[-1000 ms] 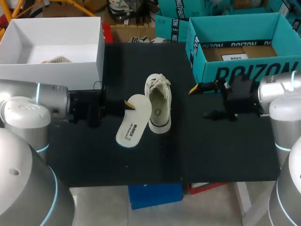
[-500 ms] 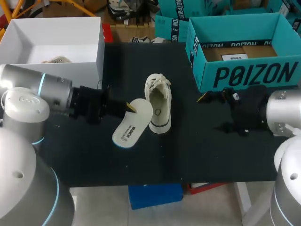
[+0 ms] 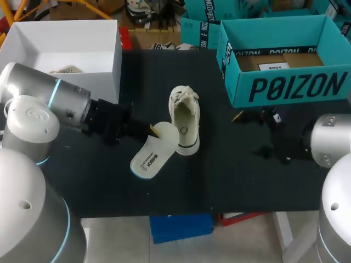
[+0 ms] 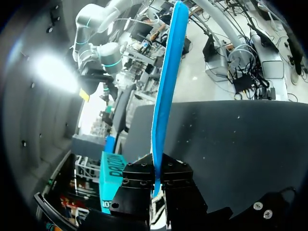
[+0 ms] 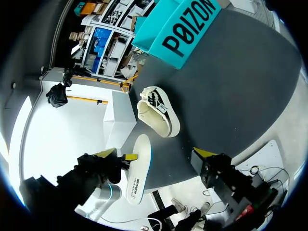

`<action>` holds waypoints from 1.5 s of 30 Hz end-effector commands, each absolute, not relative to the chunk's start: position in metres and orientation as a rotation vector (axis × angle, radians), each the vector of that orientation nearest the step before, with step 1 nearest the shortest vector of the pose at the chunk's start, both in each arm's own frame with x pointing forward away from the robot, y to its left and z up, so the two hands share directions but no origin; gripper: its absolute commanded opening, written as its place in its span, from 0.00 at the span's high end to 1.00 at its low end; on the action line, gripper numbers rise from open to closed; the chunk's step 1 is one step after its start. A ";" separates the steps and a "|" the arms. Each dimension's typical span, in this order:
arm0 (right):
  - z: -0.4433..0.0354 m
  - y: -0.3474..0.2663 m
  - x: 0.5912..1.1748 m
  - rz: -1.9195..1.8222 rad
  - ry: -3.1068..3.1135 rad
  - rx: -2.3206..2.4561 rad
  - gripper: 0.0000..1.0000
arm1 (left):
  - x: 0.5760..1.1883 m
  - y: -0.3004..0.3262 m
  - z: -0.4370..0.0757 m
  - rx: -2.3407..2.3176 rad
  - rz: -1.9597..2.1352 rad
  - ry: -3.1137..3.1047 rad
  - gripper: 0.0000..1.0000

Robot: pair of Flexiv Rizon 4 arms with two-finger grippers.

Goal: Take the shoe out of the shoebox, open the shoe tongue, remove and reinsert the insole, then place the shoe into the shoebox

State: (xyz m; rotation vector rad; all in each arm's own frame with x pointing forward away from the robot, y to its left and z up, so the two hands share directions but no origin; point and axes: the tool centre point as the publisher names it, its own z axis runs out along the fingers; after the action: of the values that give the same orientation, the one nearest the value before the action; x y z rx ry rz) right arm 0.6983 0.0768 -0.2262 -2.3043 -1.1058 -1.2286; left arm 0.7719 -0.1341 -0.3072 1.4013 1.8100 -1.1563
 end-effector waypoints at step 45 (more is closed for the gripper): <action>-0.227 0.084 0.699 -1.370 -1.035 -2.442 0.00 | 0.832 -0.181 -0.323 1.685 -1.004 1.928 1.00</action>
State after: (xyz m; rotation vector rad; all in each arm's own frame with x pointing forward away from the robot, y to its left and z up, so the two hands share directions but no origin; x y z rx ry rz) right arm 0.7053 0.0812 -0.2213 -2.3375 -1.1198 -1.2309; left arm 0.8304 -0.1785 -0.3217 1.6808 1.9253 -1.0070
